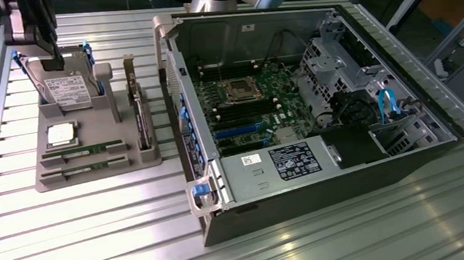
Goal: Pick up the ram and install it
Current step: 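Pick up the ram and move it above insertion slot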
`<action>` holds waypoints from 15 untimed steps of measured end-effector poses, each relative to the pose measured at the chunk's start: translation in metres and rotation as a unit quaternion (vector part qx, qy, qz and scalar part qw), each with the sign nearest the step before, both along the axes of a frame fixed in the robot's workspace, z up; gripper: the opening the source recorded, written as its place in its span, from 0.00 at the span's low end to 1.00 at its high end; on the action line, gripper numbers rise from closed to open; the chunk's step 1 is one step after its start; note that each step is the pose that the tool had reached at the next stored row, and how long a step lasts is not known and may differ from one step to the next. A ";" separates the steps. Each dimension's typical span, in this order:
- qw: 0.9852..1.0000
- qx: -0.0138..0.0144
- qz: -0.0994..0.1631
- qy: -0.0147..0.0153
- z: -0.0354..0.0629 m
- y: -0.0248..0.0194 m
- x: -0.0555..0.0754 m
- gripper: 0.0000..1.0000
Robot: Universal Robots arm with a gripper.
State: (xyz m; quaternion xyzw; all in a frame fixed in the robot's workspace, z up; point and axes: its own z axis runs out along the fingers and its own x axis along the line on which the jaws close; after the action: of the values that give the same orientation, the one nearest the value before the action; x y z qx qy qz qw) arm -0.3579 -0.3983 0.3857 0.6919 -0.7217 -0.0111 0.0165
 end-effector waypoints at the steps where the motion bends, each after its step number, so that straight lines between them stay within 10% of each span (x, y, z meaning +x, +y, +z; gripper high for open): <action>1: 1.000 0.000 0.000 0.000 -0.0001 0.0000 0.000 0.10; 15: 1.000 0.000 0.001 0.000 -0.0118 0.0000 0.000 0.10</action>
State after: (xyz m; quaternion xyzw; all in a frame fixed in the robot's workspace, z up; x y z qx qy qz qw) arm -0.3579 -0.3983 0.3739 0.6923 -0.7214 -0.0111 0.0165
